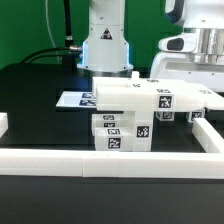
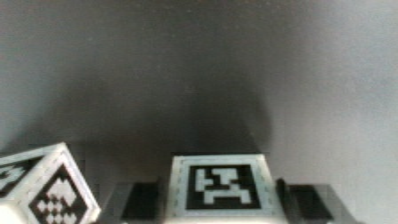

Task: Assemble chair

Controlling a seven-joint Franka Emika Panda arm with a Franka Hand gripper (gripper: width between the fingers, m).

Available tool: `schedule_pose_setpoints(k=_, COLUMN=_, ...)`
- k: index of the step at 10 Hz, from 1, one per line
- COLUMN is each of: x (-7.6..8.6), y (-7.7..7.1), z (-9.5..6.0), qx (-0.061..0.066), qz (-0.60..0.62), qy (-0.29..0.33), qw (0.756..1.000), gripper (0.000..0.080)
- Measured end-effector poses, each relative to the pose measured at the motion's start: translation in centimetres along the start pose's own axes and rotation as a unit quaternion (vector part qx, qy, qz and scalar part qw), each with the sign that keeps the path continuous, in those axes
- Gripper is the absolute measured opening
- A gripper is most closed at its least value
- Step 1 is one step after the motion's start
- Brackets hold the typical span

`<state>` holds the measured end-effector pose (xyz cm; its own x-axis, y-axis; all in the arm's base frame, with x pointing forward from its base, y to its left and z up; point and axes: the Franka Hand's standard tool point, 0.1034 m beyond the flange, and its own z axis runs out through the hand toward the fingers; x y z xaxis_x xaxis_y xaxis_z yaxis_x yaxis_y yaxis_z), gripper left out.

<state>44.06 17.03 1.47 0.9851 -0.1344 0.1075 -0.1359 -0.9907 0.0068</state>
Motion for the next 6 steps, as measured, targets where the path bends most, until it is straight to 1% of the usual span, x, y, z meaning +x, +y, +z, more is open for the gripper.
schedule_pose_setpoints(k=2, x=0.2, y=-0.1, z=-0.8, qx=0.006, qz=0.003, qy=0.001, qw=1.000, gripper=0.0284)
schedule_pose_setpoints(k=3, x=0.1, y=-0.2, z=-1.6, qx=0.009, qz=0.005, qy=-0.005, qw=1.000, gripper=0.0284)
schedule_pose_setpoints(k=5, x=-0.1, y=0.0, z=-4.1, qx=0.024, qz=0.016, qy=-0.020, qw=0.999, gripper=0.0285)
schedule_pose_setpoints(k=6, x=0.0, y=0.4, z=-5.5, qx=0.032, qz=0.024, qy=-0.026, qw=0.999, gripper=0.0285)
